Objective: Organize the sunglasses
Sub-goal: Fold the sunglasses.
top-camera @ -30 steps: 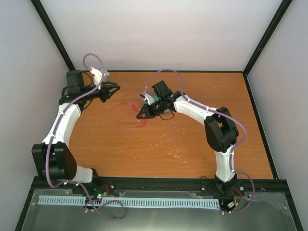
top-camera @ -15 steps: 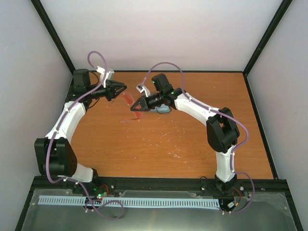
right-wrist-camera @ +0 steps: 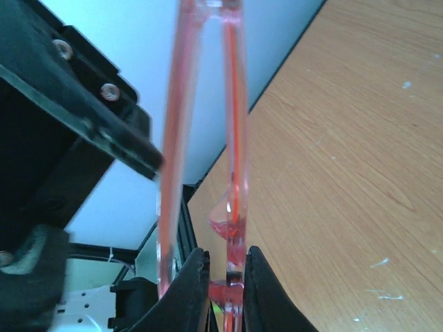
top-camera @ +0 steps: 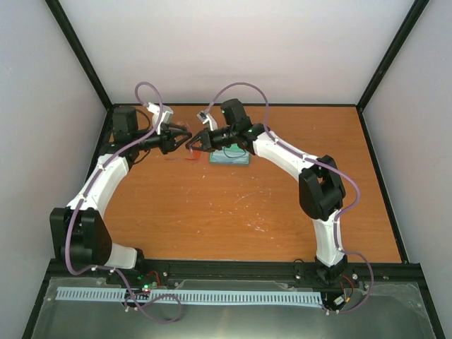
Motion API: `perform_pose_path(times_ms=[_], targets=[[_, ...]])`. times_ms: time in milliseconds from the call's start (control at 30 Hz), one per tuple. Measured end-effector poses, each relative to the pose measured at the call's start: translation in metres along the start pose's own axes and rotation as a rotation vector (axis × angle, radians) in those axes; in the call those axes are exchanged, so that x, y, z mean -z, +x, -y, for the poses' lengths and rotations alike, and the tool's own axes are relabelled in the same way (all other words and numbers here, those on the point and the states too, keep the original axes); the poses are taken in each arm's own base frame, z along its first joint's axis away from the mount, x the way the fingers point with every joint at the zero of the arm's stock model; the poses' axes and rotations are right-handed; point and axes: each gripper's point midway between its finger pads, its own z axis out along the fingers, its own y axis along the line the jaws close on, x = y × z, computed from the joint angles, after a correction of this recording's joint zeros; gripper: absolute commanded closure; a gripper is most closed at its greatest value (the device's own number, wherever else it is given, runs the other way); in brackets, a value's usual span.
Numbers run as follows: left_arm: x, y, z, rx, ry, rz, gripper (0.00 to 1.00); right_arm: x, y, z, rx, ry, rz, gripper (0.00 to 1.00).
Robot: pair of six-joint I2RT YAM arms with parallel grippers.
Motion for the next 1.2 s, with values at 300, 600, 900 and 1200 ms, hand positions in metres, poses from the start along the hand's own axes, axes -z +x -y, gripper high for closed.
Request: perform_pose_path(times_ms=[300, 600, 900, 1200], targets=[[0.004, -0.046, -0.031, -0.130, -0.167, 0.007, 0.63, 0.039, 0.026, 0.080, -0.152, 0.213, 0.023, 0.97], [0.002, -0.070, 0.007, -0.262, -0.021, 0.043, 0.78, 0.117, 0.009, 0.155, -0.287, 0.464, 0.156, 0.97], [-0.027, -0.028, 0.088, -0.307, 0.224, -0.027, 0.78, 0.120, -0.048, 0.115, -0.183, 0.390, 0.252, 0.97], [-0.043, -0.015, 0.095, -0.285, 0.268, -0.045, 0.77, 0.094, -0.030, 0.087, -0.093, 0.307, 0.158, 0.97]])
